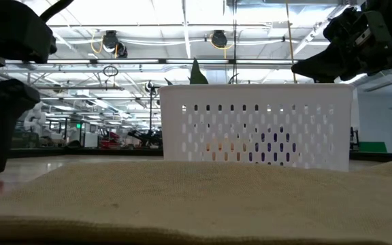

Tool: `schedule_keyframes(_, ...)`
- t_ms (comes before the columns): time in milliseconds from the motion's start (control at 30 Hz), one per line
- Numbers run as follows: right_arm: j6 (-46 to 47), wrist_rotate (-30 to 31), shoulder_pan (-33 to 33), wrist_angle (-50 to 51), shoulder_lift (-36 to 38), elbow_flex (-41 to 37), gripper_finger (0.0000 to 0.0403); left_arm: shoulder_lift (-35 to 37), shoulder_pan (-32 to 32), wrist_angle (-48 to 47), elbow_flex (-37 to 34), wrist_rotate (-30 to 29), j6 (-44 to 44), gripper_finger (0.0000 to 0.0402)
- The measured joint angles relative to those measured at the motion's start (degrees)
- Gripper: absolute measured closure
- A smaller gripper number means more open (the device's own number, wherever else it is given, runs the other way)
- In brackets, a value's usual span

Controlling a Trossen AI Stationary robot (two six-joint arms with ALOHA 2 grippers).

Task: Pick and placing Produce into tupperware
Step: Put the orange in the white bin

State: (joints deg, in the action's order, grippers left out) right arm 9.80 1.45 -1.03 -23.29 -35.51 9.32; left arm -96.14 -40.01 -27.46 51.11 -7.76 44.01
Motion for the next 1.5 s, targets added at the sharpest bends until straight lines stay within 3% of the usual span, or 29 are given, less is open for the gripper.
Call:
schedule_keyframes(700, 0.0, 0.0, 0.0, 0.0, 0.0, 0.0, 0.0403, -2.6, 0.1, -0.1, 0.2, 1.8, 0.3, 0.0007)
schedule_keyframes(1100, 0.0, 0.0, 0.0, 0.0, 0.0, 0.0, 0.0403, -0.8, 1.4, -2.4, 0.0, 4.3, -0.4, 0.014)
schedule_keyframes(1233, 0.0, 0.0, 0.0, 0.0, 0.0, 0.0, 0.0403, 1.4, 1.7, -2.6, -0.1, 7.8, -1.5, 0.0174)
schedule_keyframes(1367, 0.0, 0.0, 0.0, 0.0, 0.0, 0.0, 0.0403, 3.5, 1.7, -3.5, -0.2, 7.7, -3.2, 0.0174)
schedule_keyframes(1500, 0.0, 0.0, 0.0, 0.0, 0.0, 0.0, 0.0403, 5.8, 1.9, -6.4, -0.2, 7.6, -5.7, 0.0145)
